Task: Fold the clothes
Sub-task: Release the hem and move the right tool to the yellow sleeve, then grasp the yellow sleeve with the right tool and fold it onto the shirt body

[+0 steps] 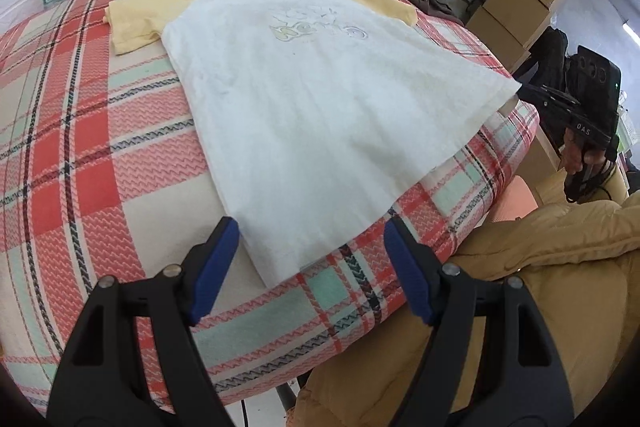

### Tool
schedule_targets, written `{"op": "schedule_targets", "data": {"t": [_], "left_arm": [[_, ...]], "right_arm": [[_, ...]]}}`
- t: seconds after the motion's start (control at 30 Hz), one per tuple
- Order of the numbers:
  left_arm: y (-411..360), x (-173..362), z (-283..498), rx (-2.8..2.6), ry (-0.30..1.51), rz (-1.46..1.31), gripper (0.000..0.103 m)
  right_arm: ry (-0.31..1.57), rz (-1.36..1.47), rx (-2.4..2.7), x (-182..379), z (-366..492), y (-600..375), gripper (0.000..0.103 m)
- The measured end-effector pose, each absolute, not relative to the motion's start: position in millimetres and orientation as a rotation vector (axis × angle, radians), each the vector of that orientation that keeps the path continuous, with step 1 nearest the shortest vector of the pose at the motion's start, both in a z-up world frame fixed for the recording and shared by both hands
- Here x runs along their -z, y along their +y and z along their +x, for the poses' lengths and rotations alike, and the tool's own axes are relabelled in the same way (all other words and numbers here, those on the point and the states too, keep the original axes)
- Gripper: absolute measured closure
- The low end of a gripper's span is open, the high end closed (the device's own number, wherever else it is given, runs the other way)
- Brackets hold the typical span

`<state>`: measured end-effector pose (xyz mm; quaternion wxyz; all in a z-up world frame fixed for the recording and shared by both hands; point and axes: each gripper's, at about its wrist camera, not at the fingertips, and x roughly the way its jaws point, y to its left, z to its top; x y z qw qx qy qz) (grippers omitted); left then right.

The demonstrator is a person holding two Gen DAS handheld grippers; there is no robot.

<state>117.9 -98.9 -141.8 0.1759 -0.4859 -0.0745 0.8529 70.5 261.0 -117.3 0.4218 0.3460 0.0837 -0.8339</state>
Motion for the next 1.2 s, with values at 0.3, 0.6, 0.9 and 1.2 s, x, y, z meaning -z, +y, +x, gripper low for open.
{"op": "schedule_targets", "data": {"t": [0.3,0.6,0.9,1.2], "left_arm": [[-98.6,139.0,121.9,-2.433,-0.211,-1.381,0.027],[32.8,70.4,79.7,-2.262,0.020,-0.974,0.015],[181.1,116.9,39.0,-2.127,0.481,-0.984,0.017],[168.9,141.4,15.0,-2.163,0.358,-1.133,0.053]], "right_arm": [[0.154,1.054,2.062,141.5,53.8,288.6,0.071],[-0.216,1.099,2.188,132.2,-58.3,312.7,0.050],[-0.427,1.193,2.106,157.6,-142.7,295.4,0.046],[-0.438,1.194,2.130,179.7,-182.9,259.6,0.041]]}}
